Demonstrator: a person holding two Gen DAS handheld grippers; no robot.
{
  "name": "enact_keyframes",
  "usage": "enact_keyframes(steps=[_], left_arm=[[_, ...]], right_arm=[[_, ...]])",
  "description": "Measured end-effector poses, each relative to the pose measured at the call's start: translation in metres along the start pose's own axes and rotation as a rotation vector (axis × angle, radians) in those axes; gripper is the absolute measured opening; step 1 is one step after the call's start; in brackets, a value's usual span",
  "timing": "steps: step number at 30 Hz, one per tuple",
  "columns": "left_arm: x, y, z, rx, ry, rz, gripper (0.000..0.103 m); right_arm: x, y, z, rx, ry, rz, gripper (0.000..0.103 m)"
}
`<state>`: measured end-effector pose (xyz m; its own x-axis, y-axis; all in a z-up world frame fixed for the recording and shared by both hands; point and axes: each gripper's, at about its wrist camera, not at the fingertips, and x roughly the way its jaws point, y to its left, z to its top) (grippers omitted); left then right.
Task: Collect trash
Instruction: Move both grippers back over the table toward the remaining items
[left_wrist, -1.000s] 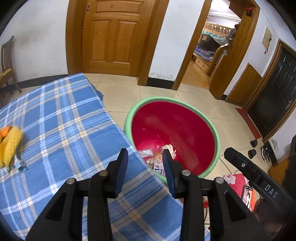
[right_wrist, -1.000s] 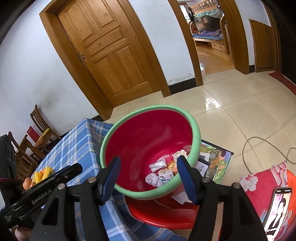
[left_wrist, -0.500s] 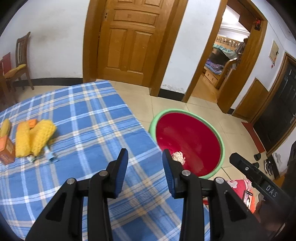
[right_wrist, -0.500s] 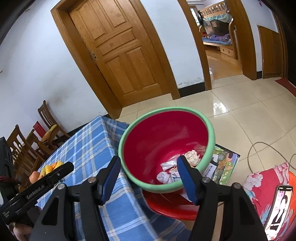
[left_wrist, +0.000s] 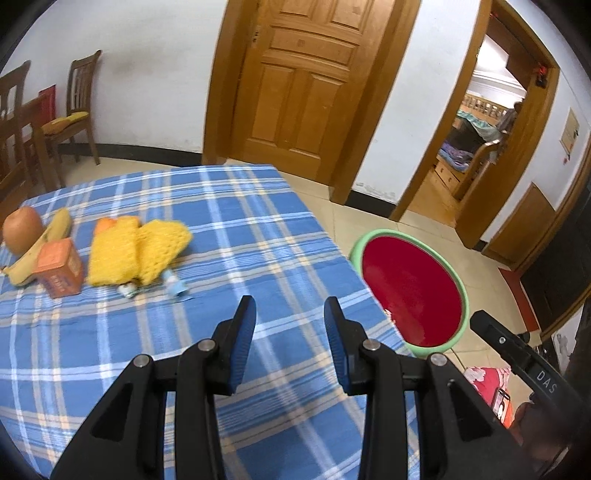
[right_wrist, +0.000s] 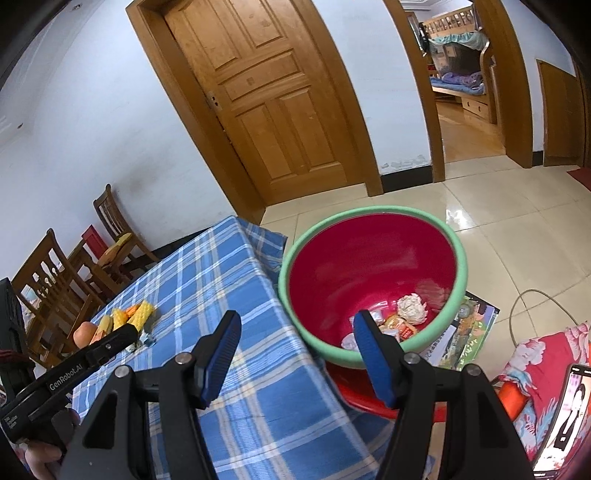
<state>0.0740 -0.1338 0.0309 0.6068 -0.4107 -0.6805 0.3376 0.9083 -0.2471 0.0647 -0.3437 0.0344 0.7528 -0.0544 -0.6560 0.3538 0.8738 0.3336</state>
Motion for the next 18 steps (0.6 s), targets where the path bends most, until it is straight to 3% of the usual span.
enact_keyframes(steps=[10, 13, 18], left_arm=[[-0.012, 0.039, -0.005, -0.066, -0.008, 0.072, 0.038], [-0.016, 0.054, -0.007, -0.091, -0.013, 0.104, 0.047], [-0.024, 0.083, -0.008, -0.125, -0.029, 0.157, 0.048]], right_arm=[[0.006, 0.023, -0.009, -0.042, 0.028, 0.033, 0.068], [0.009, 0.03, -0.011, -0.053, 0.04, 0.046, 0.068], [0.014, 0.041, -0.017, -0.073, 0.056, 0.056, 0.071]])
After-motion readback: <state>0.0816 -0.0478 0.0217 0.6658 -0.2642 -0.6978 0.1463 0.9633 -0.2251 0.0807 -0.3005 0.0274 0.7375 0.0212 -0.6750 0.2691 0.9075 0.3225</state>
